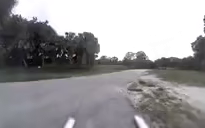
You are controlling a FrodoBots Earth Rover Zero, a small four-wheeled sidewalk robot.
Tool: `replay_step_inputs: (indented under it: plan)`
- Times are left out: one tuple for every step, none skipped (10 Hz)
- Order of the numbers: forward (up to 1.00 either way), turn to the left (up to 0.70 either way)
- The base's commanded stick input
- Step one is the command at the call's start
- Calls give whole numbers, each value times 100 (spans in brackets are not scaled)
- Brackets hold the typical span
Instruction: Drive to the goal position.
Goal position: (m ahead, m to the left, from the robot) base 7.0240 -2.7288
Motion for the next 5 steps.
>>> replay_step_inputs:
  plan:
    - [85,0]
    - [85,0]
    - [85,0]
    - [85,0]
    - [85,0]
